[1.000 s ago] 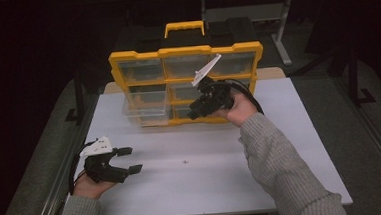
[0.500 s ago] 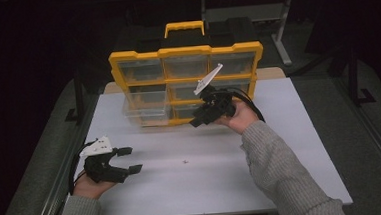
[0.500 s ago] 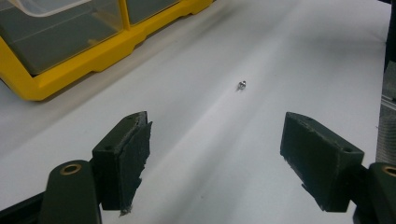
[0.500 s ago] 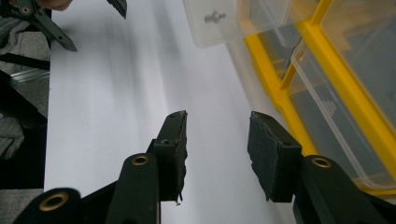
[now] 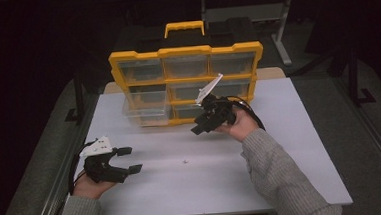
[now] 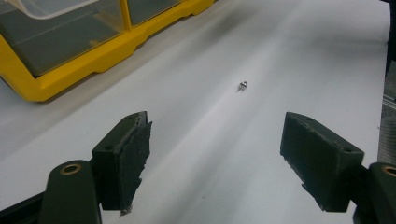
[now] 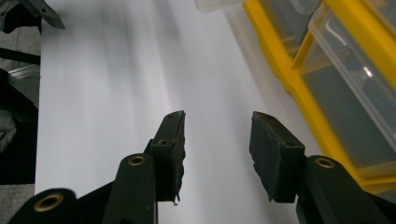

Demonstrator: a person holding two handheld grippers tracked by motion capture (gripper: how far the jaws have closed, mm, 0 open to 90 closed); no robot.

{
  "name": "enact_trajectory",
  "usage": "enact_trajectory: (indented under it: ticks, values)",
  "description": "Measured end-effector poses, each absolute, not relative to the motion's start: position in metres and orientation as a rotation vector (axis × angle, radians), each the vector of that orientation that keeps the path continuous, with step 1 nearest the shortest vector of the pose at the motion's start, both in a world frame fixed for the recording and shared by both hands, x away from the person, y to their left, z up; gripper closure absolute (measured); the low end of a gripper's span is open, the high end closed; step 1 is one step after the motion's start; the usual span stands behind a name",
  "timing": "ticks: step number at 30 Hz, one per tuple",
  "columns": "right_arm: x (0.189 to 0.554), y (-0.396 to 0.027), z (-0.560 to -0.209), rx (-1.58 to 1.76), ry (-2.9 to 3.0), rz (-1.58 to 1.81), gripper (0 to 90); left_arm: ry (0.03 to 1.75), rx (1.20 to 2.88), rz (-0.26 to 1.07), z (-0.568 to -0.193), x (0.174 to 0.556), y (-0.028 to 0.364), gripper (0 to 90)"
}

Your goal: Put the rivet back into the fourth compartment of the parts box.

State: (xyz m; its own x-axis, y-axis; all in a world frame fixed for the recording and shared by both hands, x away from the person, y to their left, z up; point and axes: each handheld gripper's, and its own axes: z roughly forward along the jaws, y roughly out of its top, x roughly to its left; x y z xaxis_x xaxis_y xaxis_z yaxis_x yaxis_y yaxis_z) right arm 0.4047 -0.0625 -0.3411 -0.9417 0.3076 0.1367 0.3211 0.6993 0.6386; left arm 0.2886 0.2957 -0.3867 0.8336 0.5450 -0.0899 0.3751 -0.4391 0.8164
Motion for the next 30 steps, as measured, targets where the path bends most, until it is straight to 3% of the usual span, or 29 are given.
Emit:
enact_trajectory:
  ticks: [30]
  values:
    - [0.386,-0.047,-0.382,-0.487,-2.866,-1.041,52.5,0.678,2.079,0.229,-0.387,0.288,0.295,23.5]
